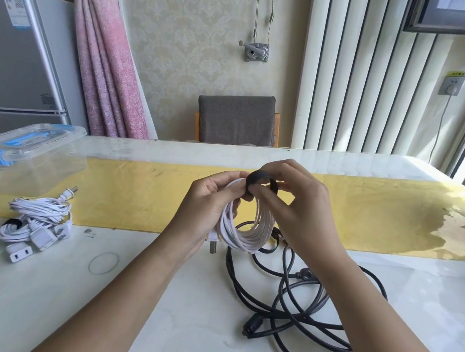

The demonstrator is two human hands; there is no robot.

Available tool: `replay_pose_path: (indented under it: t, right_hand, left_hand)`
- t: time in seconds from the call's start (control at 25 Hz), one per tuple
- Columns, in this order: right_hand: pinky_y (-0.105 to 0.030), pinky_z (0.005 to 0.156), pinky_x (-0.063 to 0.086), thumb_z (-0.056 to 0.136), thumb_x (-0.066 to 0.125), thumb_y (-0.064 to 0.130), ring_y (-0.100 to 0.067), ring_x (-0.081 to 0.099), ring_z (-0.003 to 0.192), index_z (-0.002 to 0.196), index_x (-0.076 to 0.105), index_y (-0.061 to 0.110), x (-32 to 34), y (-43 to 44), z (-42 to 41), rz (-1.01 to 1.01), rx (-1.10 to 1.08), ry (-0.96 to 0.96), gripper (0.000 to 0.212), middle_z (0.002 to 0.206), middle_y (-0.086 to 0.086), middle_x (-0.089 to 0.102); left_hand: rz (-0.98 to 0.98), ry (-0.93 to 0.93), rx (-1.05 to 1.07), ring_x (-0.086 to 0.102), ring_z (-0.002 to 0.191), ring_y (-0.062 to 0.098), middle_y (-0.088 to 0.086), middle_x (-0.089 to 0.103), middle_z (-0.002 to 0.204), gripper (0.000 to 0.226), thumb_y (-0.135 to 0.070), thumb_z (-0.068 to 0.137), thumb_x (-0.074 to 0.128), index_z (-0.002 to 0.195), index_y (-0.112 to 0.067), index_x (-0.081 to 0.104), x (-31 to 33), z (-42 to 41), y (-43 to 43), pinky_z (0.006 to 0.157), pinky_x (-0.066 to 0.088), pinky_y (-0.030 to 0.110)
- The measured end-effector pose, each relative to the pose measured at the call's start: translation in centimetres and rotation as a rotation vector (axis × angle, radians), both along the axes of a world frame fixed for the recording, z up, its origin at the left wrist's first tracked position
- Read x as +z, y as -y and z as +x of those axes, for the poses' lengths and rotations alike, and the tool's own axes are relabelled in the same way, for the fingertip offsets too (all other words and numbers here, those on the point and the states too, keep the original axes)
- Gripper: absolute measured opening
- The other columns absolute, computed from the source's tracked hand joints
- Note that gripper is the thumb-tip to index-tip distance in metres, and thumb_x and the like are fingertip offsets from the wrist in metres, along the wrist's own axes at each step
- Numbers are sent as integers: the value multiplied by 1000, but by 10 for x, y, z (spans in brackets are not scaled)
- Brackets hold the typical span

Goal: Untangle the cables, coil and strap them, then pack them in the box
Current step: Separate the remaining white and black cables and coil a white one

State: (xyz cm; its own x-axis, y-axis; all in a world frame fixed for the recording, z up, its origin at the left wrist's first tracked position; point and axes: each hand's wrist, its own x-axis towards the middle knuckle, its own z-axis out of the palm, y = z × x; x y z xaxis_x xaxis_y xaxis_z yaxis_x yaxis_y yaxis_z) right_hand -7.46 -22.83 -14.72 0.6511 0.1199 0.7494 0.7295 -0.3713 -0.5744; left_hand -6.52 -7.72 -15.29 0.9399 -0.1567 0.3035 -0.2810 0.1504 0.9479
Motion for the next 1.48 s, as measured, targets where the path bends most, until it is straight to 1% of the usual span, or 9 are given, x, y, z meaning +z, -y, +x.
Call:
replay_pose_path:
  t: [0.28,0.44,0.64,0.8,0.92,1.04,1.2,1.4,1.48]
  right_hand:
    - [-45,78,51,85,68,8,-36,64,81,88,62,-6,6,9,5,233,144,-365,16,81,-21,68]
    - [-34,72,47,85,67,6,-16,56,66,75,62,5,8,10,4,266,158,-505,11,68,-4,62]
    - [-31,77,50,86,66,5,-14,57,66,73,60,6,9,10,4,302,216,-599,14,66,-1,61]
    - [-39,83,52,87,65,10,-20,59,73,77,60,-1,9,10,3,336,207,-604,15,74,-13,61]
    - [-33,77,51,88,62,8,-21,55,72,72,56,3,9,14,6,392,299,-672,18,73,-13,54]
    - [-24,68,52,86,61,7,-20,56,69,85,60,1,9,17,7,474,414,-799,6,73,-10,57]
    - [-24,58,51,75,62,12,-22,57,67,99,60,-6,9,18,8,506,549,-932,30,81,-15,59]
    - [-30,63,49,75,65,7,-26,56,71,94,62,-3,7,20,10,517,608,-1032,22,87,-18,58]
    - [-33,65,49,75,61,7,-27,56,72,97,60,-2,7,21,11,542,599,-1076,24,90,-19,59]
  left_hand:
    - [135,103,-13,40,51,6,-4,60,67,14,-14,91,60,98,-18,72,-2,1,-6,47,35,14]
    - [304,214,39,53,51,-3,-16,63,62,15,-11,84,70,99,-13,70,2,-6,-5,52,41,7]
    - [357,266,45,69,88,29,7,74,90,32,-33,72,75,100,-18,73,0,-7,-6,85,56,43]
    - [376,297,20,70,84,19,1,74,89,26,-24,76,79,100,-17,73,2,-10,-4,78,56,30]
    - [334,300,49,63,70,7,-2,71,79,24,-28,71,79,91,-18,72,5,-14,-3,67,49,16]
    - [337,311,41,62,69,7,-4,70,77,22,-26,71,80,90,-19,71,5,-16,-1,68,50,18]
    - [301,328,21,66,75,8,-10,71,83,22,-20,71,78,88,-18,66,4,-18,1,70,51,19]
    - [303,346,18,66,76,24,0,71,85,27,-19,74,79,98,-22,67,3,-19,3,70,54,30]
    - [339,342,1,68,82,20,-2,72,90,33,-18,75,80,106,-25,69,4,-20,4,78,54,28]
